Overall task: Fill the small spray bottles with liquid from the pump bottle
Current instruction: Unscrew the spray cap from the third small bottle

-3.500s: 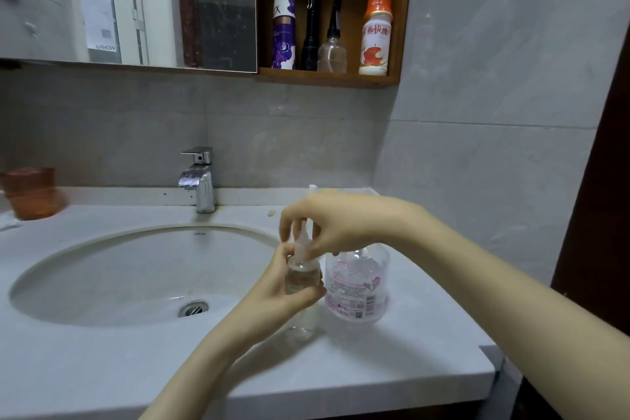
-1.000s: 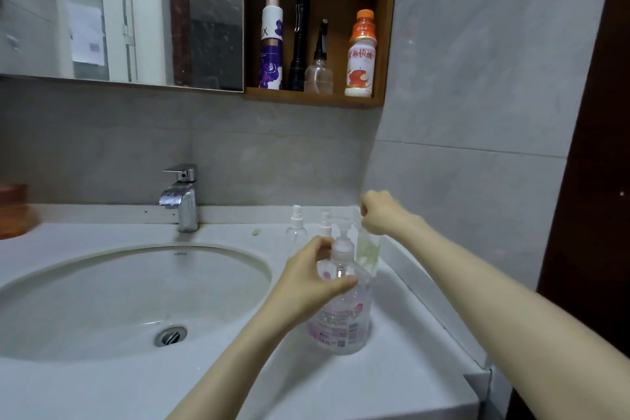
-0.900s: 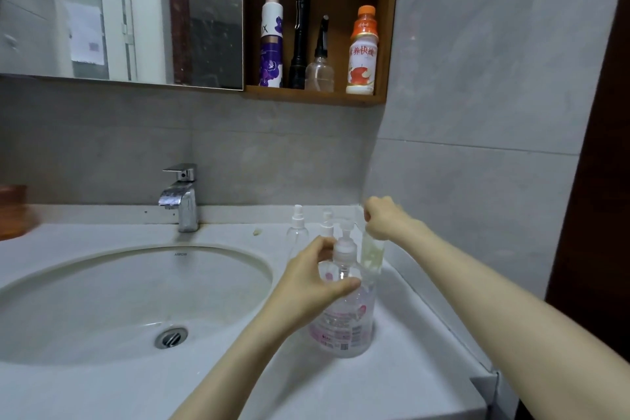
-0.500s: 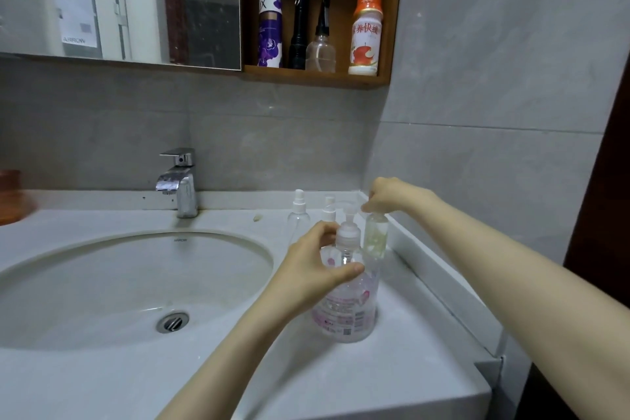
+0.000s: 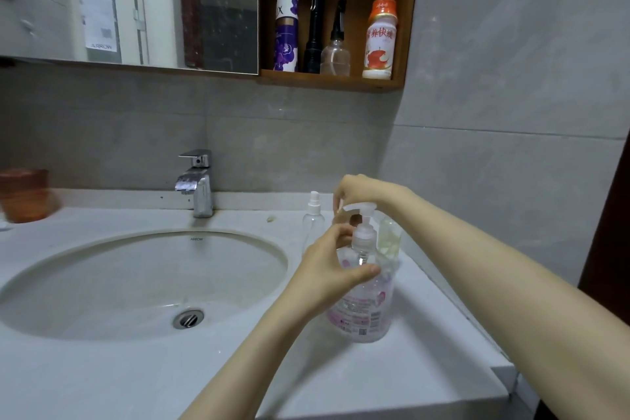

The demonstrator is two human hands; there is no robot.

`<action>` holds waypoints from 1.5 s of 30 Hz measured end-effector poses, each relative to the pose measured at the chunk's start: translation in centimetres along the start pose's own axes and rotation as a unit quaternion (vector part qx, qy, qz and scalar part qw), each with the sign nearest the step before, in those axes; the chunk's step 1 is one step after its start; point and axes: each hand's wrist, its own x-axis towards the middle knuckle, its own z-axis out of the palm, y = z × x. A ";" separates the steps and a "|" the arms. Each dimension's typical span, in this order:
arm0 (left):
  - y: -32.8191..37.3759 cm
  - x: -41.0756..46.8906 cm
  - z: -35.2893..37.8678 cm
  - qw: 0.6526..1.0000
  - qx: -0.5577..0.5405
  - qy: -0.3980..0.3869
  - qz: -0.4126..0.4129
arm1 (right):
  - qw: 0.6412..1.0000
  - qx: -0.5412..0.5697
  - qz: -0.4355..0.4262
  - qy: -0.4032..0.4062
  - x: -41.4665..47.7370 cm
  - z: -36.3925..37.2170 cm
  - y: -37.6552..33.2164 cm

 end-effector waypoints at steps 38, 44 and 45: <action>-2.1 -4.3 -5.5 0.995 -0.085 -0.005 -0.046 | 0.978 -0.054 -0.195 -0.055 -9.0 0.7 -8.6; -2.5 -4.3 -5.4 0.995 -0.085 -0.005 -0.049 | 0.982 -0.083 -0.169 -0.032 -8.6 1.0 -9.2; -2.5 -4.3 -5.4 0.995 -0.078 0.000 -0.057 | 0.982 -0.063 -0.166 -0.071 -8.7 0.7 -9.3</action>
